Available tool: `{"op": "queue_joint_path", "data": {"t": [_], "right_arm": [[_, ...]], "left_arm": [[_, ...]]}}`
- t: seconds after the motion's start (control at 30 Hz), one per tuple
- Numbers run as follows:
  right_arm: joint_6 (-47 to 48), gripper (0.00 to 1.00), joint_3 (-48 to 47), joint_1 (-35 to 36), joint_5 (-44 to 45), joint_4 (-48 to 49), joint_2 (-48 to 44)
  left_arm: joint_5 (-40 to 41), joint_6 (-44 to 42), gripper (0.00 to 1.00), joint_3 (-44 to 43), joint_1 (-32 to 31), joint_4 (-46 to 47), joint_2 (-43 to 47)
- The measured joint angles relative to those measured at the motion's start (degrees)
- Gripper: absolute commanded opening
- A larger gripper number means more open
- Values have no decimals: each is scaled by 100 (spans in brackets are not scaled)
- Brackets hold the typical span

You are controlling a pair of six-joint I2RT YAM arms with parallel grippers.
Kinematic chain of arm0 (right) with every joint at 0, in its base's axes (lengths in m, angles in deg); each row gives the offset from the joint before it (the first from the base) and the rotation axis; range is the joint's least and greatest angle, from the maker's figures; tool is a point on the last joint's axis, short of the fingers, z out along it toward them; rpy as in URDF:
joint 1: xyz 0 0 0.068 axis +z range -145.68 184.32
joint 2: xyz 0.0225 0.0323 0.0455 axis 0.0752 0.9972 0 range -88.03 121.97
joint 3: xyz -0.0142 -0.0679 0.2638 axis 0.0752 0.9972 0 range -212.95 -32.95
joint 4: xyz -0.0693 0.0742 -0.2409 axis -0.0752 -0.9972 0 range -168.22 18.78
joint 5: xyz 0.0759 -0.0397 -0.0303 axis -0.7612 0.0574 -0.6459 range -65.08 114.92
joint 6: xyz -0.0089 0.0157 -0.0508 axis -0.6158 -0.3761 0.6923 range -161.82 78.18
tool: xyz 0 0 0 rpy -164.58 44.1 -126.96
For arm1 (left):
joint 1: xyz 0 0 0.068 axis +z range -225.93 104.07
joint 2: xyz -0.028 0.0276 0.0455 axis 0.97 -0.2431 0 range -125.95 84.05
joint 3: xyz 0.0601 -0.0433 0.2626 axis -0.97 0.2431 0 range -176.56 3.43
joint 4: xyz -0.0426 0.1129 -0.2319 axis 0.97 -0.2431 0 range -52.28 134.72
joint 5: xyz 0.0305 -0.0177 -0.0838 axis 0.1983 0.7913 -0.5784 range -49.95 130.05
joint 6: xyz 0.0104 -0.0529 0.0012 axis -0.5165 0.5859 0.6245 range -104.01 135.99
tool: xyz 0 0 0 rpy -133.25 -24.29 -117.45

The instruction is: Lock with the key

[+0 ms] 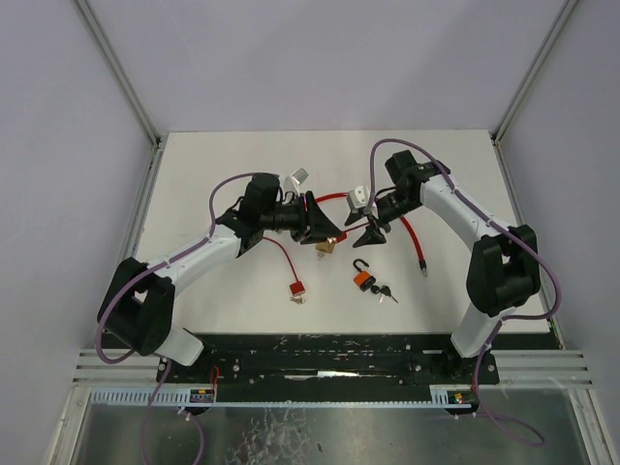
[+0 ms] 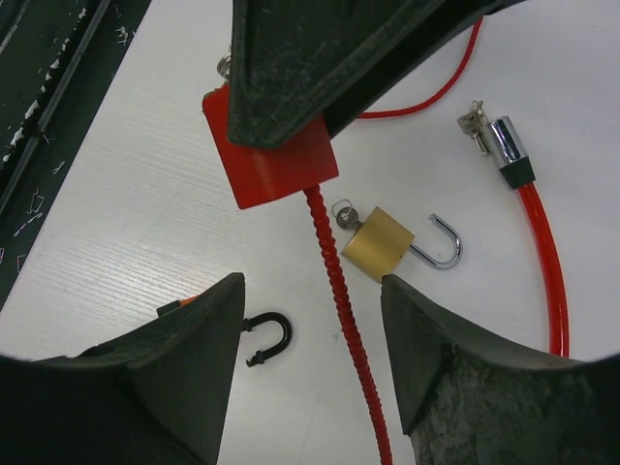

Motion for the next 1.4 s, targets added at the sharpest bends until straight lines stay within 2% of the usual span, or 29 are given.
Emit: {"op": "queue_joint_path", "data": {"t": [0.13,0.4,0.47,0.5,0.57,0.63,0.7,0.77,1.03,1.13,1.23,1.4], "right_arm": [[20,51,33,85,-2,7,0],[-2,7,33,96,-7,55,0],[-37,0,33,96,-7,44,0],[-68,0,33,96,-7,46,-4],[-162,0,33,96,0,42,-28],[-267,0,33,94,4,42,-70],[-455,0,33,94,-7,15,-177],[-658,0,31,94,-59,-57,-341],[-2004,0,-66,92,-461,-350,-1016],[-2640,0,-142,92,-651,-470,-1117],[-3270,0,-264,92,-896,-566,-1145],[-3971,0,-385,2,-1169,-669,-1307]], "left_arm": [[-81,44,0,0,-7,83,-7],[-188,125,0,0,-33,129,-9],[-179,142,1,0,-31,146,-9],[-179,153,7,0,-28,153,-9],[-179,170,33,0,-31,157,-7],[-149,179,51,-2,-31,151,33],[-37,160,66,-4,-31,131,153],[212,109,74,-9,-31,98,400],[1574,-455,81,55,-31,350,2041],[1971,-717,89,442,-31,1167,2614],[2205,-835,91,988,-31,2225,3008],[2028,-837,91,1126,-31,3296,2918]]}}
